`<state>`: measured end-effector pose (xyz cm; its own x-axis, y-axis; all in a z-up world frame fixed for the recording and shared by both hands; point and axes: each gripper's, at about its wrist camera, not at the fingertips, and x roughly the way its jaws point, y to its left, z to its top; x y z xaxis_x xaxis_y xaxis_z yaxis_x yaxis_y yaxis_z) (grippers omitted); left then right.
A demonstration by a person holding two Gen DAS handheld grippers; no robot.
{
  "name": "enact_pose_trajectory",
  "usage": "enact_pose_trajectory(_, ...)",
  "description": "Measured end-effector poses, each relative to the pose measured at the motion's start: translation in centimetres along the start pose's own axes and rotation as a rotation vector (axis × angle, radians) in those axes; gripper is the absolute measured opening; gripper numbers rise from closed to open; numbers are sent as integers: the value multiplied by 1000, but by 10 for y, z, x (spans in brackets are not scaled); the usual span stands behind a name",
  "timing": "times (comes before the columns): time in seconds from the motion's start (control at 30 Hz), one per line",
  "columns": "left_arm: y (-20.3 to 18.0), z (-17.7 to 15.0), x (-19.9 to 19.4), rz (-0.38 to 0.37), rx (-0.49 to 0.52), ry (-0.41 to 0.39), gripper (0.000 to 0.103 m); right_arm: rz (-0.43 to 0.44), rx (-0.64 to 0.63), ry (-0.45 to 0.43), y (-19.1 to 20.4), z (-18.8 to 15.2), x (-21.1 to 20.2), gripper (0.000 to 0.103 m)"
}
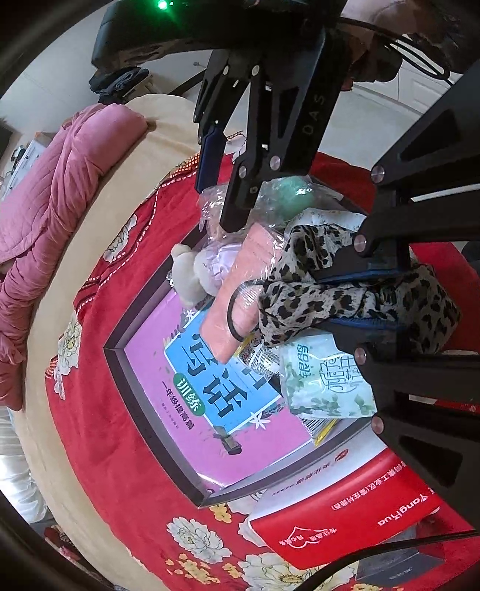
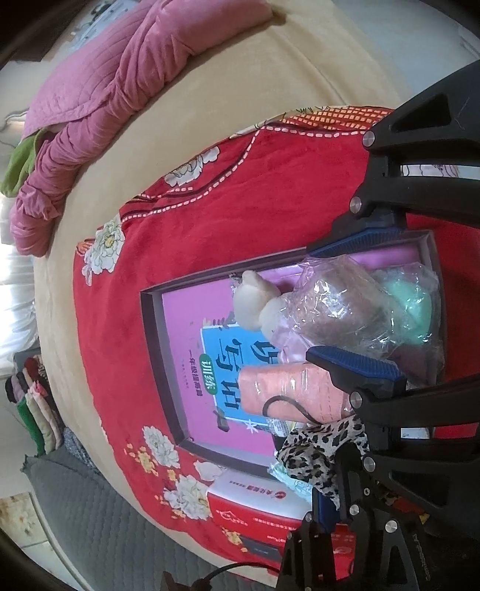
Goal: Organize soft objects
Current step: 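Lower the plastic bag into the tray and open the right tool while the left tool releases the scrunchie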
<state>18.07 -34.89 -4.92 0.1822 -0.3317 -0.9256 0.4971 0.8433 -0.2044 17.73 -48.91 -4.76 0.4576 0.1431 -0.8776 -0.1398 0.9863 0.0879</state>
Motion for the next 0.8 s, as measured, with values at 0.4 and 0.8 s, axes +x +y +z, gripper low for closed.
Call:
enact_pose_trajectory(0.4, -3, -1, -5, 17, 14, -5, 27, -20, 14, -69, -2, -4, -31, 69)
enact_pose_trajectory(0.8, -1, -1, -22, 34, 9, -64, 63, -18, 115, -210, -8, -16, -107, 70)
